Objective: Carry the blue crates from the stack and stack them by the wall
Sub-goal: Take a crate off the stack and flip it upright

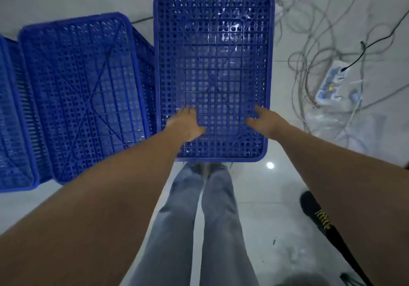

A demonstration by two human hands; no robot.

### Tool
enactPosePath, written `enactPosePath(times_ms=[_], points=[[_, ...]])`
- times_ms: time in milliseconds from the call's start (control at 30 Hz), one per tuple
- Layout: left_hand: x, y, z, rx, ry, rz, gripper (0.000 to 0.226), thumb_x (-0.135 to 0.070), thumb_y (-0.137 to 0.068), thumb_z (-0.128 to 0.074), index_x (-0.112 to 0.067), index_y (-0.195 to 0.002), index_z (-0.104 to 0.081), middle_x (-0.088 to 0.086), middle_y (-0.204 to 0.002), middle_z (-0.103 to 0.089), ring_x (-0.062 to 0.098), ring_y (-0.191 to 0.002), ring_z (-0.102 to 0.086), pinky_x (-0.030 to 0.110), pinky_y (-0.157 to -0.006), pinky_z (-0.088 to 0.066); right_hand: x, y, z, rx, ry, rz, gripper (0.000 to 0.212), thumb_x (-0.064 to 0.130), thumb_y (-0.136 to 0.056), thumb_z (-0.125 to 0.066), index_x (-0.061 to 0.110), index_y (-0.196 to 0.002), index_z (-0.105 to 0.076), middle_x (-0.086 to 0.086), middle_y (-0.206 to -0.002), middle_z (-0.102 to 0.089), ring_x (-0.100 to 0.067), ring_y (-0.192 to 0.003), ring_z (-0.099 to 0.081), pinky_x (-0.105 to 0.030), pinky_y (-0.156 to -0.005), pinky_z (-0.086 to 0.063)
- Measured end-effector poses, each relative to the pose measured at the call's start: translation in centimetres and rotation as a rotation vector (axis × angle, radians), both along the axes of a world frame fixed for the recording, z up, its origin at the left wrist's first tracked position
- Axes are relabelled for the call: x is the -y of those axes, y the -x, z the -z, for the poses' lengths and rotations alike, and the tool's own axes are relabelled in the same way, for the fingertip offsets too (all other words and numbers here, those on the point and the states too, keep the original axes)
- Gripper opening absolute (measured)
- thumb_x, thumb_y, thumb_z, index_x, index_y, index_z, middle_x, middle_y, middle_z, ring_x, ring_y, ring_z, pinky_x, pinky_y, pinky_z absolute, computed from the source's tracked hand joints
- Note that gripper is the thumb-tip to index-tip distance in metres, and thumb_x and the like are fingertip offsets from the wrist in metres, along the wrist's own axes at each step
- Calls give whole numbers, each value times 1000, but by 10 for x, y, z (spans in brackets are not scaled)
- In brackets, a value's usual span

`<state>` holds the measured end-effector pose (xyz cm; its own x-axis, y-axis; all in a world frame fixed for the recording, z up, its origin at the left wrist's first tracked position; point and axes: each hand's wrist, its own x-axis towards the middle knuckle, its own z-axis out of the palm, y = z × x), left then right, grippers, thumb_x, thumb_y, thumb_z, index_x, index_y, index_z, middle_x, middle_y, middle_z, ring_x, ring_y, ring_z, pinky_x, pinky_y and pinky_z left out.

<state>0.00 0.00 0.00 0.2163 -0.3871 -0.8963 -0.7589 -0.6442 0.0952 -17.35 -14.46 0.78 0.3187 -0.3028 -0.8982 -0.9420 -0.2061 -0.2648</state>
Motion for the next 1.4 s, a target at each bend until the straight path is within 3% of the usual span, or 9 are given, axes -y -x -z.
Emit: enactPosePath(times_ms=[367, 533, 633, 767, 933, 1033, 1167, 1267, 1400], points=[[-9, -15, 105, 138, 100, -148, 81, -43, -94, -46, -13, -154, 0, 5, -162, 7, 23, -150, 3, 40, -121, -11, 21, -2, 116, -99, 222, -124, 79, 39, -97, -42, 10, -152, 6, -4, -161, 10, -22, -149, 6, -41, -119, -16], [-7, -6, 134, 125, 83, -340, 81, -42, -94, -47, -16, -154, 2, 2, -162, 9, 23, -150, -1, 42, -119, -21, 42, -3, 144, -69, 374, 65, 77, 31, -95, -47, 6, -152, -1, -11, -160, -5, -28, -146, -15, -44, -112, -31], [-10, 2, 143, 168, 121, -346, 84, -43, -94, -48, -16, -154, 4, 2, -162, 12, 22, -150, 3, 38, -118, -23, 55, -3, 164, -44, 334, 339, 72, 28, -91, -52, 4, -148, -16, -19, -147, -34, -36, -129, -42, -45, -98, -45], [-14, 4, 147, 202, 156, -341, 84, -42, -94, -49, -18, -154, 5, -1, -162, 12, 19, -150, 4, 35, -111, -34, 66, -10, 176, -18, 252, 662, 64, 28, -89, -54, 2, -141, -28, -18, -137, -44, -31, -109, -54, -35, -77, -45], [-12, 1, 143, 184, 184, -411, 78, -39, -94, -48, -20, -154, -2, -4, -162, 7, 18, -150, 0, 38, -107, -40, 77, -7, 171, -21, 219, 675, 55, 28, -92, -54, -4, -133, -37, -6, -84, -48, -14, -61, -42, -27, -49, -34], [-9, 0, 142, 153, 176, -502, 75, -37, -94, -49, -24, -154, -6, -5, -162, 6, 19, -150, 0, 42, -107, -41, 80, -5, 165, -16, 194, 641, 53, 29, -92, -54, -5, -131, -39, -4, -75, -44, -15, -59, -40, -27, -49, -32], [-5, -5, 141, 151, 164, -569, 70, -38, -94, -48, -26, -153, -13, -4, -162, 1, 21, -148, -6, 45, -105, -42, 77, -3, 158, 5, 183, 597, 60, 31, -91, -57, -5, -134, -36, -11, -97, -49, -22, -74, -48, -29, -58, -38], [-3, -7, 139, 142, 148, -562, 68, -40, -94, -45, -25, -153, -13, -3, -161, 0, 22, -148, -6, 45, -106, -40, 75, 1, 152, 21, 197, 551, 55, 29, -91, -58, -7, -129, -38, -11, -95, -48, -25, -84, -47, -33, -69, -40], [-6, -8, 137, 119, 143, -534, 69, -42, -96, -43, -25, -153, -9, -4, -162, 5, 21, -149, -3, 44, -108, -39, 71, 6, 145, 36, 227, 502, 36, 29, -89, -61, 2, -106, -44, -11, -90, -48, -24, -79, -47, -30, -58, -38]])
